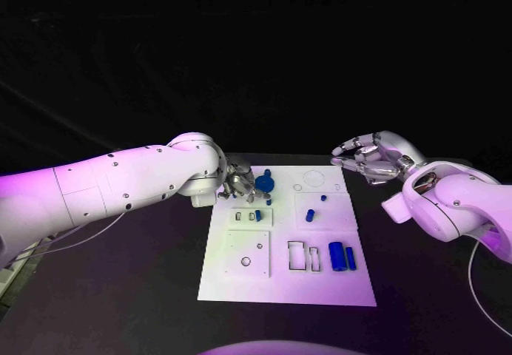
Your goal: Assemble the parts on the task board
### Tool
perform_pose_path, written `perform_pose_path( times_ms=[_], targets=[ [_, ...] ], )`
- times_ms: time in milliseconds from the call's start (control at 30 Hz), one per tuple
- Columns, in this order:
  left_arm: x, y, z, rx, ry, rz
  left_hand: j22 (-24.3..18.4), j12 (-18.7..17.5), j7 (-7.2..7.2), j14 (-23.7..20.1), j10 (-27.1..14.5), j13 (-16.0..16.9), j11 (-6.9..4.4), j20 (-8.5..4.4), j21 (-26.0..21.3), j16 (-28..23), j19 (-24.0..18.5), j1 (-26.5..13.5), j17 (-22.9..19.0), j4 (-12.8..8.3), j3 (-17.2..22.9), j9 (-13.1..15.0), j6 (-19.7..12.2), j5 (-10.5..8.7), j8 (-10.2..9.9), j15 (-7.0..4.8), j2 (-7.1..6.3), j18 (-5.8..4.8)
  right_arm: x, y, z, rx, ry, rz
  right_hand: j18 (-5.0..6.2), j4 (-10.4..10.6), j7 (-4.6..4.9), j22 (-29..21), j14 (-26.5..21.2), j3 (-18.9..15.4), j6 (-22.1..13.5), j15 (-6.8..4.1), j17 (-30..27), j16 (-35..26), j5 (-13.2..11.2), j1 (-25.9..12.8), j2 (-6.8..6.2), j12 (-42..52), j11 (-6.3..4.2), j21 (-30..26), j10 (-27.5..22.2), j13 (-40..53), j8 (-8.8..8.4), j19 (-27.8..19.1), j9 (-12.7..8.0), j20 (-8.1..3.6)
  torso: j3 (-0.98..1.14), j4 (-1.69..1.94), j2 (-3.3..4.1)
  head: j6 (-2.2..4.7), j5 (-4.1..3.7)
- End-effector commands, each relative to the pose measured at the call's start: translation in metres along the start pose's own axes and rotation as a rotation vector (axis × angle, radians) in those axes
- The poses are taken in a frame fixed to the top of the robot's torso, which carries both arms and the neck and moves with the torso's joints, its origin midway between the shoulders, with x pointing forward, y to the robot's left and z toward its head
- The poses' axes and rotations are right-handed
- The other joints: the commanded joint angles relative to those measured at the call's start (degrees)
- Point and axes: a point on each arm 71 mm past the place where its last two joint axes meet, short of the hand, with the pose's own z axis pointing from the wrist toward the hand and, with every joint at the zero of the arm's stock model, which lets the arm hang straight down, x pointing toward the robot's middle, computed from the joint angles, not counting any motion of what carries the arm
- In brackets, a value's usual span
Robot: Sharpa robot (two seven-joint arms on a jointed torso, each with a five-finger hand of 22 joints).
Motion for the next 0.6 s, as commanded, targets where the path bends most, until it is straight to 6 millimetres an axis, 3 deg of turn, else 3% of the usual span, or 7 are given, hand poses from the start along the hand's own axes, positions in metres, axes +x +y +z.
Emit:
perform_pose_path(
  times_ms=[33,233,467,600],
  targets=[
    [0.000,0.001,0.002,-0.051,0.010,0.038,0.09,0.20,-0.50,3.75,0.42,0.02,-0.07,-0.34,0.26,0.21,0.17,-0.60,6.21,0.02,-0.39,0.06,-0.03,-0.35,0.22,-0.45,0.01,-0.89,0.001,0.000,0.001,-0.002,0.018,0.007,0.46,0.41,-0.05,4.93,3.65,0.01,-0.43,-0.53,5.54,0.22,0.19,0.21,0.23,-0.12,-0.19,-0.35,-0.22,-0.05,0.32,0.11,0.08,-0.05,-0.05,-0.01,0.08,-0.24,-0.07],
    [0.004,-0.004,0.009,-0.065,0.047,0.064,-0.33,-0.50,-0.42,3.60,-0.32,-0.94,-0.02,-0.36,0.09,-0.06,-0.16,-1.08,5.73,0.02,-0.99,0.31,-0.57,-0.37,0.22,-0.44,0.16,-0.81,0.001,-0.001,0.002,0.004,0.023,0.006,0.54,0.58,-0.04,4.70,3.61,-0.20,-0.61,-0.52,5.39,0.13,0.29,0.01,0.05,-0.23,-0.17,-0.69,-0.38,-0.20,0.51,-0.08,0.12,-0.04,-0.19,0.01,0.21,-0.35,-0.12],
    [0.007,-0.006,0.019,-0.089,0.081,0.087,-0.86,-1.42,-0.24,3.51,-1.29,-2.10,0.13,-0.30,-0.16,-0.15,-0.60,-1.17,5.60,-0.02,-1.49,0.47,-1.30,-0.34,0.00,-0.32,0.41,-0.72,0.002,0.000,0.004,0.004,0.025,0.005,0.54,0.58,-0.04,4.70,3.61,-0.20,-0.61,-0.52,5.39,0.13,0.29,0.01,0.05,-0.23,-0.17,-0.69,-0.38,-0.20,0.51,-0.08,0.12,-0.04,-0.21,-0.19,0.45,-0.47,-0.04],
    [0.009,-0.007,0.021,-0.095,0.095,0.097,-0.89,-1.49,-0.21,3.51,-1.38,-2.18,0.16,-0.29,-0.18,-0.14,-0.64,-1.14,5.65,-0.02,-1.54,0.49,-1.40,-0.33,-0.05,-0.30,0.46,-0.72,0.002,-0.001,0.004,0.005,0.024,0.004,0.54,0.58,-0.04,4.70,3.61,-0.20,-0.61,-0.52,5.39,0.13,0.29,0.01,0.05,-0.23,-0.17,-0.69,-0.38,-0.20,0.51,-0.08,0.12,-0.04,-0.21,-0.12,0.47,-0.55,-0.13]
  ],
)
